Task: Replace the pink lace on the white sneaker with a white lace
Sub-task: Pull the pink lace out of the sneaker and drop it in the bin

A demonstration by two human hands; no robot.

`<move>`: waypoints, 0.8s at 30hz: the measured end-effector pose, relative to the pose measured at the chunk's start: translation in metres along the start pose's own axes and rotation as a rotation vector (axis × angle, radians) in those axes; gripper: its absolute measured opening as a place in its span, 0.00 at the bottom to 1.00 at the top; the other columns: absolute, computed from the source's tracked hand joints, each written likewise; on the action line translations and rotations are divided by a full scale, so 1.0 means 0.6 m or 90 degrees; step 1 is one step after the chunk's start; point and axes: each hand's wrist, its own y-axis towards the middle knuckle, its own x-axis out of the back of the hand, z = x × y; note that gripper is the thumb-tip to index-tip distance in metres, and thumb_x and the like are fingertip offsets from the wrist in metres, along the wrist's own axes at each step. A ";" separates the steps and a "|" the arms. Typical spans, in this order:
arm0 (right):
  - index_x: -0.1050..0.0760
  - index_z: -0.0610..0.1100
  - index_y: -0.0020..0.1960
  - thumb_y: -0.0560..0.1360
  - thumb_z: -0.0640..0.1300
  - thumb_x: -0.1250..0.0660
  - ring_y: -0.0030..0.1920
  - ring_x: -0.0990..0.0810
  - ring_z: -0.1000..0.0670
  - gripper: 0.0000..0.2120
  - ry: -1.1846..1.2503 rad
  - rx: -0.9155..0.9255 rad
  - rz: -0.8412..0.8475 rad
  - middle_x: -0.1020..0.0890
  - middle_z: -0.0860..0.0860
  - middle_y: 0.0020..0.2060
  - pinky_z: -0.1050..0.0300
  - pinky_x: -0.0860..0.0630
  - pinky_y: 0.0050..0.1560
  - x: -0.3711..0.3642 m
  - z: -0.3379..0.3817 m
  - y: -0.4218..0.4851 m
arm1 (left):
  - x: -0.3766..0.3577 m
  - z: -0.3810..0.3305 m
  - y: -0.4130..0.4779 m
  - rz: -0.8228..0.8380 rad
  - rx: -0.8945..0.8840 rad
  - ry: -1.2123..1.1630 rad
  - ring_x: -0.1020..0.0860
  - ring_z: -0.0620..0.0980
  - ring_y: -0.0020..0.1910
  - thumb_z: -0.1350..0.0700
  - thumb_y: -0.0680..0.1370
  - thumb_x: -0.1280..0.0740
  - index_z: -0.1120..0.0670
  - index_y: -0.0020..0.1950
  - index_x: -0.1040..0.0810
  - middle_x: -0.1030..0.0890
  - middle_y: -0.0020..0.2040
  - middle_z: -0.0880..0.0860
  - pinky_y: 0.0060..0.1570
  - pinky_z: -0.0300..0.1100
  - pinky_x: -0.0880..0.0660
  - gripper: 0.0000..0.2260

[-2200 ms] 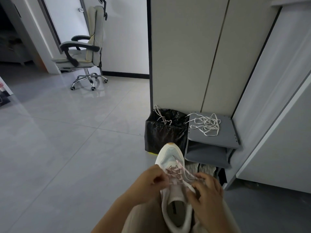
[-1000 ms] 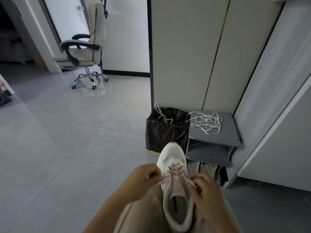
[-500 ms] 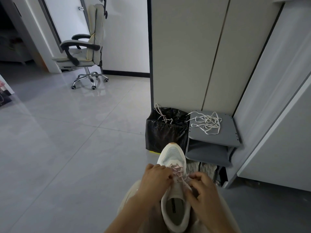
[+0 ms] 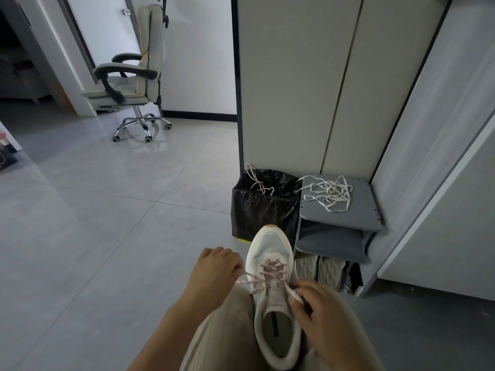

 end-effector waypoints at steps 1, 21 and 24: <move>0.23 0.48 0.57 0.77 0.48 0.37 0.52 0.34 0.73 0.11 0.003 -0.011 -0.002 0.25 0.61 0.56 0.77 0.37 0.51 0.000 -0.001 0.000 | -0.004 -0.007 -0.002 -0.020 0.001 0.004 0.28 0.44 0.48 0.55 0.80 0.45 0.52 0.49 0.24 0.23 0.47 0.45 0.49 0.34 0.43 0.09; 0.19 0.44 0.37 0.58 0.41 0.21 0.47 0.29 0.56 0.10 -0.108 0.057 -0.139 0.15 0.53 0.42 0.83 0.43 0.51 -0.011 0.007 -0.002 | -0.034 -0.025 -0.038 -0.029 -0.023 -0.102 0.32 0.40 0.46 0.49 0.76 0.40 0.47 0.49 0.25 0.29 0.44 0.41 0.50 0.34 0.41 0.06; 0.19 0.44 0.39 0.62 0.47 0.27 0.49 0.28 0.57 0.08 -0.086 0.037 -0.106 0.15 0.52 0.43 0.87 0.48 0.50 -0.014 0.005 -0.001 | -0.055 -0.075 -0.023 -0.036 -0.076 -0.039 0.26 0.46 0.48 0.48 0.68 0.33 0.46 0.47 0.19 0.23 0.45 0.46 0.50 0.39 0.30 0.09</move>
